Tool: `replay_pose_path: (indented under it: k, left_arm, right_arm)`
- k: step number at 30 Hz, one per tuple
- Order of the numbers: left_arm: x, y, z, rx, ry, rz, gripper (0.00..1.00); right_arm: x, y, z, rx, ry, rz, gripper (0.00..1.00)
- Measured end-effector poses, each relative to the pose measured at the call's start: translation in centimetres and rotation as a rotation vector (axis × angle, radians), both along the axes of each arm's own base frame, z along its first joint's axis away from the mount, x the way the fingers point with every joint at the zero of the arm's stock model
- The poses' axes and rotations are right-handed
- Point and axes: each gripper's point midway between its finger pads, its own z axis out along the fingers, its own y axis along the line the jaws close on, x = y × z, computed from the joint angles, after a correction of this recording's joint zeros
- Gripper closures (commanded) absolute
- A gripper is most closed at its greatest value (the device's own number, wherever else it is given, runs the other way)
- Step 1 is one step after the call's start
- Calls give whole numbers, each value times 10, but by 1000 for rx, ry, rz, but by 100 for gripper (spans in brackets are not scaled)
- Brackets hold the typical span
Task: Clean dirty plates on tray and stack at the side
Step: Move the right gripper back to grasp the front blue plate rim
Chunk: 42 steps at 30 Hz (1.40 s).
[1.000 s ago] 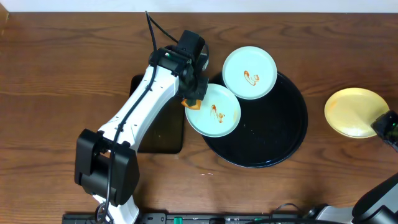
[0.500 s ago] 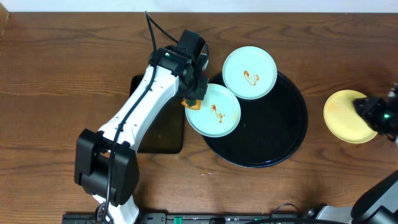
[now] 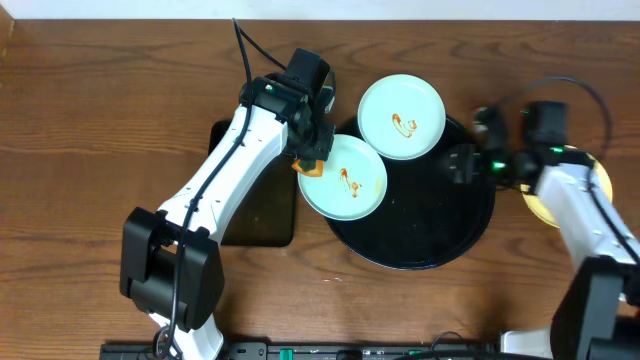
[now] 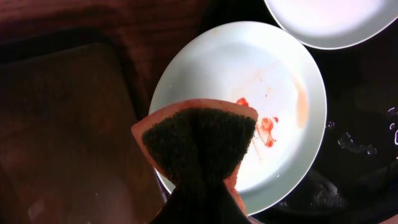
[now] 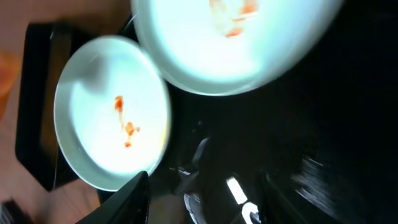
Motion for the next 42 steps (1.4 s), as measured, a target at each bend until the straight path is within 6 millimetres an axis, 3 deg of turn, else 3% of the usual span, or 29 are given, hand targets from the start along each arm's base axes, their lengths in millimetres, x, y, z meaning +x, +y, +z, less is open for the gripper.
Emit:
replay_pose_path:
  k: [2, 9, 12, 14, 21, 26, 30, 34, 36, 42]
  left_arm:
    - [0, -1, 0, -1, 1, 4, 92]
    - [-4, -7, 0, -3, 3, -5, 93]
    - [-5, -9, 0, -5, 4, -11, 93]
    - [-5, -9, 0, -5, 4, -11, 93]
    - [-5, -9, 0, -5, 5, -11, 92]
    - [-5, -9, 0, -5, 5, -11, 92]
    - [-5, -9, 0, -5, 5, -11, 93]
    - [-6, -12, 0, -14, 6, -17, 92]
    - [-5, -21, 2, -47, -2, -33, 92]
    - [-12, -59, 0, -119, -31, -84, 92]
  right_arm:
    - [-1, 22, -11, -18, 14, 51, 49]
    - [-1, 67, -55, -67, 68, 120, 55]
    - [-2, 80, -70, -74, 83, 138, 80]
    - [-2, 87, -77, -71, 93, 136, 91]
    - [-4, 98, -89, -61, 120, 134, 99]
    - [-10, 93, -89, -72, 158, 121, 99]
    - [-17, 68, -85, -169, 189, 64, 99]
    - [-18, 40, -68, -295, 166, -3, 99]
    - [-23, 25, -59, -370, 162, -34, 99]
    - [-28, 9, -63, -458, 182, -60, 99]
